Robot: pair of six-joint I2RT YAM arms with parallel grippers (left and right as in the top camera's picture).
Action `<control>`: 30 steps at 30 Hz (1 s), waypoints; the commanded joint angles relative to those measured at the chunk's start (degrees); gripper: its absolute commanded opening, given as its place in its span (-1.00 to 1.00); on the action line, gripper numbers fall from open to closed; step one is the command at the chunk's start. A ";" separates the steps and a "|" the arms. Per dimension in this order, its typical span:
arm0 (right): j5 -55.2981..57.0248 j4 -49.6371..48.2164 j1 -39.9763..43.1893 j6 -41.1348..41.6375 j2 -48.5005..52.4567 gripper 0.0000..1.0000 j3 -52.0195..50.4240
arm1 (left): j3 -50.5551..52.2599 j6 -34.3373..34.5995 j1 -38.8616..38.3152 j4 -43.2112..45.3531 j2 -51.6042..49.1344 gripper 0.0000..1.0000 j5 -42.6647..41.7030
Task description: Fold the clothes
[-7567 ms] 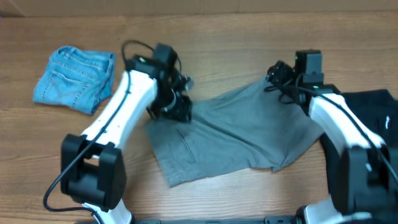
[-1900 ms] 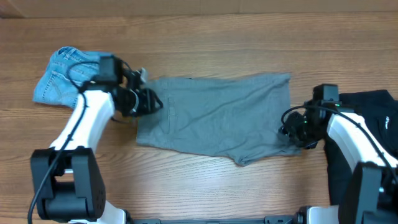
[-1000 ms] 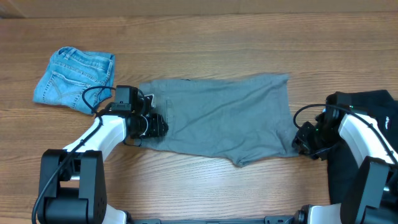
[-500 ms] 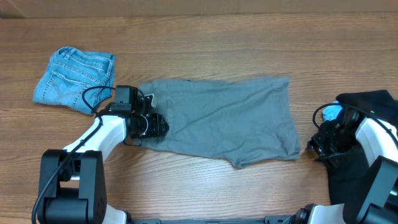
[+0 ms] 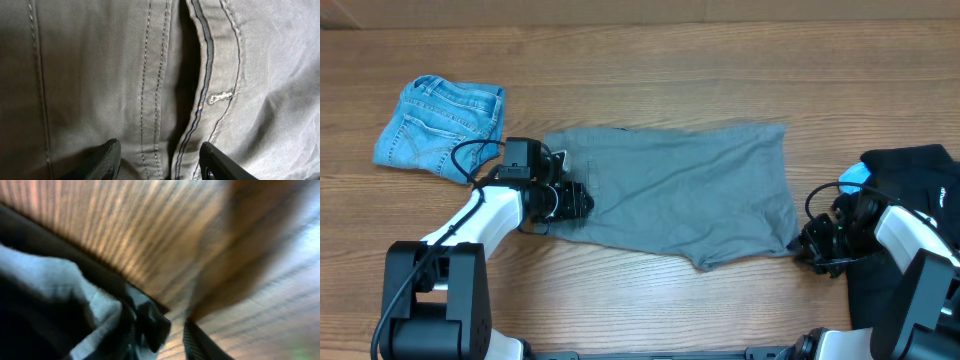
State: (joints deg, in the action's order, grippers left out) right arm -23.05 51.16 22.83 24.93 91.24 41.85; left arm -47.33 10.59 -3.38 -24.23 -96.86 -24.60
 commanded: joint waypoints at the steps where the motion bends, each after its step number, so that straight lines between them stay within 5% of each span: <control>1: -1.68 -2.58 -0.33 -1.55 0.17 -0.42 -1.16 | 2.64 0.39 1.20 -0.55 -2.47 0.11 8.48; 4: 0.22 -3.04 -0.13 -0.90 0.17 -0.92 -1.01 | 2.64 0.37 1.20 -0.55 -2.47 0.11 8.48; 10: 17.77 5.05 2.51 0.68 0.17 -0.92 6.73 | 2.64 0.37 1.22 -0.57 -2.47 0.11 8.68; 17: 20.48 6.40 2.43 3.06 0.17 -0.92 8.26 | 2.64 2.36 1.25 -1.20 -2.47 0.02 12.13; 18: 20.50 6.40 2.43 3.06 0.17 -0.92 8.26 | 2.54 2.34 1.25 -1.22 -2.47 0.07 12.09; 20: 20.44 6.49 2.49 3.23 0.17 -0.57 8.37 | 2.49 2.32 1.25 -1.16 -2.47 0.13 10.95; 25: 9.57 6.78 2.80 -3.78 -1.05 -0.50 12.22 | 2.49 2.27 1.22 -0.96 -2.47 0.29 9.66; 30: -1.42 3.26 -0.33 -10.45 -1.49 -0.20 12.44 | 2.49 2.29 1.20 -0.57 -2.47 0.33 9.62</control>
State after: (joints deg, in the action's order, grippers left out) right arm -17.02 55.37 24.95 19.40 91.15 53.36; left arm -47.35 12.12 -3.36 -24.16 -96.53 -24.64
